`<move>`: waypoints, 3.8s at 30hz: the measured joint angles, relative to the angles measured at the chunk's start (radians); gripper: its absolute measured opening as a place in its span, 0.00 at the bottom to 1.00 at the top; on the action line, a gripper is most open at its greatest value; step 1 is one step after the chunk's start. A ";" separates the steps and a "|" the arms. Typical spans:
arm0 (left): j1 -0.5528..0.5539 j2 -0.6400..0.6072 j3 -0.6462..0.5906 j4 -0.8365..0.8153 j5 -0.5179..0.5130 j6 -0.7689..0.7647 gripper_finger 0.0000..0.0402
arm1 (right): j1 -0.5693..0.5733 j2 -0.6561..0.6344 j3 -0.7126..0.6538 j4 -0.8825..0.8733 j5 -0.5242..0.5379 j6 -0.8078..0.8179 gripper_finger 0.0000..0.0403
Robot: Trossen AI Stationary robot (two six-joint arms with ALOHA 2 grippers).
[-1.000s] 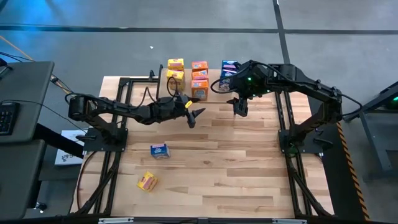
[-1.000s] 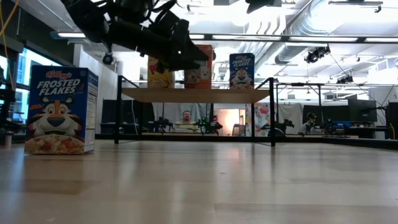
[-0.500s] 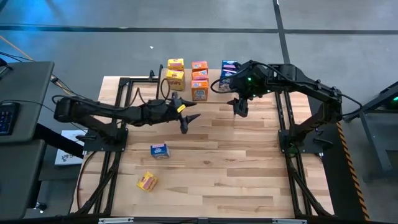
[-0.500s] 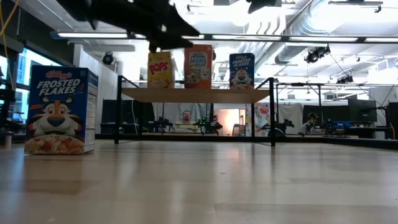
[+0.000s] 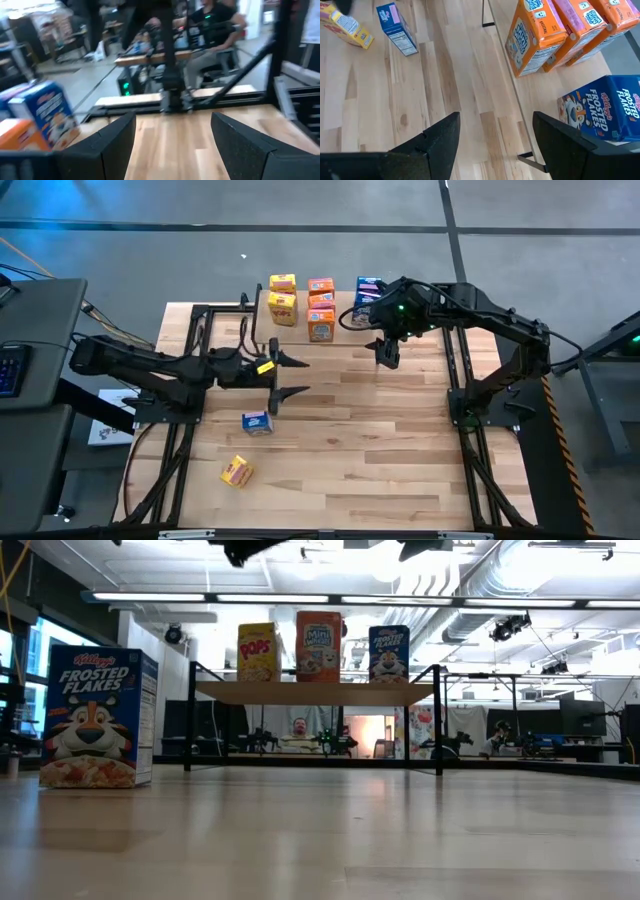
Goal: Stack cereal on shelf
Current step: Put the blue cereal box on the shelf aligned with the other blue cereal boxes
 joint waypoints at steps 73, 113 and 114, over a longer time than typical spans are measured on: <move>-0.305 0.158 0.333 -1.429 -0.085 -0.719 0.73 | 0.000 0.000 0.000 -0.001 -0.007 0.056 0.60; -0.282 0.192 0.330 -1.440 -0.056 -0.674 0.73 | 0.000 0.000 0.000 -0.006 -0.006 0.049 0.60; -0.282 0.190 0.330 -1.439 -0.048 -0.674 0.73 | 0.000 0.000 0.000 -0.006 -0.006 0.049 0.60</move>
